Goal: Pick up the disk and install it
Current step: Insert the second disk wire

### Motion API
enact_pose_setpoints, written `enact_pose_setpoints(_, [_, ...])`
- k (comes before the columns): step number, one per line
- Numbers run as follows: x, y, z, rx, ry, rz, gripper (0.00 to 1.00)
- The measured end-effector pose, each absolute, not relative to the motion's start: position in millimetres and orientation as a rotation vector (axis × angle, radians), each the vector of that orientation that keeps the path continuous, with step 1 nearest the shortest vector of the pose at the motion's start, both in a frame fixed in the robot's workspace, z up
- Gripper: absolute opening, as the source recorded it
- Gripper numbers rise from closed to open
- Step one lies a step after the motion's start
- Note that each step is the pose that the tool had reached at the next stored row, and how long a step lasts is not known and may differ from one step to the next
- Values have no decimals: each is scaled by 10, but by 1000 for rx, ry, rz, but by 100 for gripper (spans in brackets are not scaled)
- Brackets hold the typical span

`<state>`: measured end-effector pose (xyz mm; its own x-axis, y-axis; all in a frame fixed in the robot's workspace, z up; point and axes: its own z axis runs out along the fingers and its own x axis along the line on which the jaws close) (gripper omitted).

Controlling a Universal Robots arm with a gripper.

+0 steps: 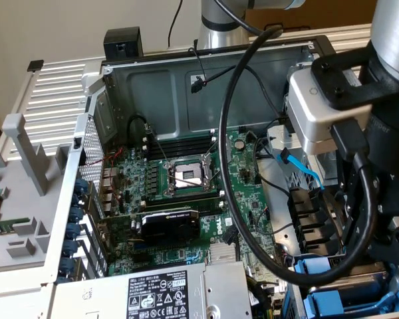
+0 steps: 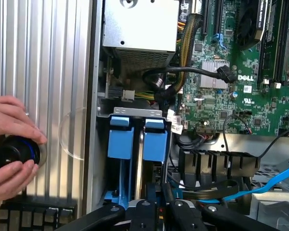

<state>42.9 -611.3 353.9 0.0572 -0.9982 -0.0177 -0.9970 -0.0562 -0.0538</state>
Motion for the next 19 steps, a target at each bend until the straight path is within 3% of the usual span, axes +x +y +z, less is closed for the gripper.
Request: enact_pose_setpoints(19, [391,-6107,3536,-2234,2110,-56,17])
